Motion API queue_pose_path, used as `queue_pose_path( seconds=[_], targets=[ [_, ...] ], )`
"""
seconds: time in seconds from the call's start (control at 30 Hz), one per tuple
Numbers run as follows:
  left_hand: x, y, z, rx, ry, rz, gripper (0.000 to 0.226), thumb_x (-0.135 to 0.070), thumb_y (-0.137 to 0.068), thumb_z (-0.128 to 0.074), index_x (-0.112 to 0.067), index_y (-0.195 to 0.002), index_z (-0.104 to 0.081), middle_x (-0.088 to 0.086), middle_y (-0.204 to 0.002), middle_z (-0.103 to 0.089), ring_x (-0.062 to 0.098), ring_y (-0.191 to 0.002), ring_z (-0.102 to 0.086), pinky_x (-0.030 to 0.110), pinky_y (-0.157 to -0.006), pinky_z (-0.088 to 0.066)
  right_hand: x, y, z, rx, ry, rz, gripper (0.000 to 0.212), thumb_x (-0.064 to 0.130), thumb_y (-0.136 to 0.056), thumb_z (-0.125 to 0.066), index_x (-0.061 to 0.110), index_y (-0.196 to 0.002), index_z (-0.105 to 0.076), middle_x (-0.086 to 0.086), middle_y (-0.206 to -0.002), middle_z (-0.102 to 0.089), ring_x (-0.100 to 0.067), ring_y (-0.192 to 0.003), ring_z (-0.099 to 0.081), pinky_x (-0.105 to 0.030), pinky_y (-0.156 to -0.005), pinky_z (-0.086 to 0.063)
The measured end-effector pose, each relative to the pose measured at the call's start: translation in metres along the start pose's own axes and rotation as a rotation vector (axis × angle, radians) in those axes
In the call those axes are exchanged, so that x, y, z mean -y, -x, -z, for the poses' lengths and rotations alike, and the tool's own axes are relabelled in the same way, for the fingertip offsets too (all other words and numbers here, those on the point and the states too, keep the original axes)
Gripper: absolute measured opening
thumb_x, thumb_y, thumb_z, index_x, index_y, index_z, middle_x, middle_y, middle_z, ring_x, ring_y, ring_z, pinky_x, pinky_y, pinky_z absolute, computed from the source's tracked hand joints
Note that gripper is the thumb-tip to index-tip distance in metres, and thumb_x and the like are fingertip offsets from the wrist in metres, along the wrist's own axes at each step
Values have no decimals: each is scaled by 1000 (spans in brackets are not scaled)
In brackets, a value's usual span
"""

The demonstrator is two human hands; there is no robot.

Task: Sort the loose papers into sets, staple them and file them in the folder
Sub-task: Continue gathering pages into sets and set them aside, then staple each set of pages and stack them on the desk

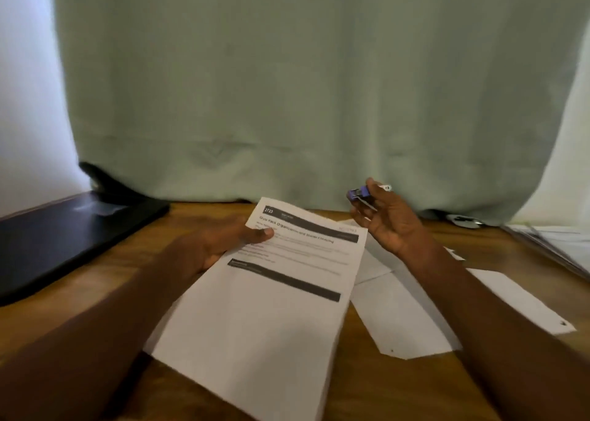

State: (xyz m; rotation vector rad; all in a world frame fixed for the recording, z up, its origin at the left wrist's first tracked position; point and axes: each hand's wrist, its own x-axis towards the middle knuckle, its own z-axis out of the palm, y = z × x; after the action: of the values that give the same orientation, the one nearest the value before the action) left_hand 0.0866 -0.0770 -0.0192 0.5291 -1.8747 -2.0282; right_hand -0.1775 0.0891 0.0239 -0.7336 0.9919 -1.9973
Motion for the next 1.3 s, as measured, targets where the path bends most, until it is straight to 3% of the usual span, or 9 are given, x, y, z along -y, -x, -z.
queue_pose_path(
  seconds=[0.1, 0.2, 0.27, 0.4, 0.47, 0.6, 1.0, 1.2, 1.3],
  targets=[
    [12, -32, -12, 32, -150, 29, 41, -16, -94, -72, -9, -134, -66, 20, -131, -68, 42, -119, -67, 58, -102, -53, 11, -6, 37, -152, 49, 108, 39, 21, -91, -75, 20, -125, -56, -9, -97, -75, -25, -88, -76, -33, -70, -60],
    [17, -38, -10, 61, -89, 9, 37, -17, -93, -74, -11, -130, -70, 20, -131, -69, 43, -118, -67, 55, -95, -58, 16, -7, 42, -106, 18, -18, 25, 39, -87, -77, 15, -96, -78, -8, -96, -75, -16, -75, -72, -20, -57, -52],
    [18, -33, -7, 79, -6, -11, 33, -15, -94, -74, -12, -127, -72, 20, -131, -68, 42, -117, -68, 49, -87, -62, 9, -8, 34, -45, 0, -96, 37, 46, -82, -78, 13, -99, -77, -4, -91, -74, -11, -67, -64, -18, -56, -45],
    [22, -32, -10, 12, -2, -61, 38, -14, -90, -77, -10, -128, -71, 21, -129, -70, 42, -116, -69, 52, -91, -60, -8, -4, 16, 44, -56, -217, 26, 28, -81, -79, 6, -92, -72, -8, -82, -68, -10, -59, -61, -17, -55, -53],
    [21, -30, -12, 6, -17, -60, 41, -16, -88, -80, -12, -127, -71, 20, -128, -70, 42, -115, -69, 52, -92, -60, -9, -3, 12, 57, -13, -206, 16, 9, -77, -77, 4, -90, -70, -14, -87, -70, -17, -67, -70, -23, -62, -61],
    [19, -23, -13, 65, -12, -30, 44, -17, -87, -82, -15, -129, -70, 19, -131, -69, 42, -118, -68, 53, -94, -59, -1, -5, 20, 100, 169, -90, 39, -15, -82, -63, 6, -114, -69, -15, -115, -74, -26, -95, -74, -29, -78, -63],
    [20, -18, -36, 68, -94, -39, 42, -24, -78, -87, -19, -119, -77, 14, -125, -73, 37, -111, -72, 40, -79, -64, 0, 4, 10, 310, 628, -50, 32, -7, -87, -69, 8, -115, -75, -14, -115, -75, -30, -105, -74, -31, -80, -63],
    [21, -22, -36, 14, -157, -59, 42, -26, -75, -88, -22, -116, -78, 12, -124, -74, 35, -111, -73, 45, -87, -62, -7, 5, 2, 112, 433, 165, 25, -6, -91, -67, 9, -110, -74, -16, -115, -75, -34, -100, -75, -33, -80, -64],
    [21, -21, -36, 23, -160, -60, 36, -21, -80, -85, -21, -115, -78, 12, -123, -74, 34, -111, -73, 45, -87, -62, -5, 4, 2, 39, 362, 81, 29, -2, -92, -68, 15, -115, -73, -9, -108, -77, -27, -91, -76, -28, -68, -62]
  ],
)
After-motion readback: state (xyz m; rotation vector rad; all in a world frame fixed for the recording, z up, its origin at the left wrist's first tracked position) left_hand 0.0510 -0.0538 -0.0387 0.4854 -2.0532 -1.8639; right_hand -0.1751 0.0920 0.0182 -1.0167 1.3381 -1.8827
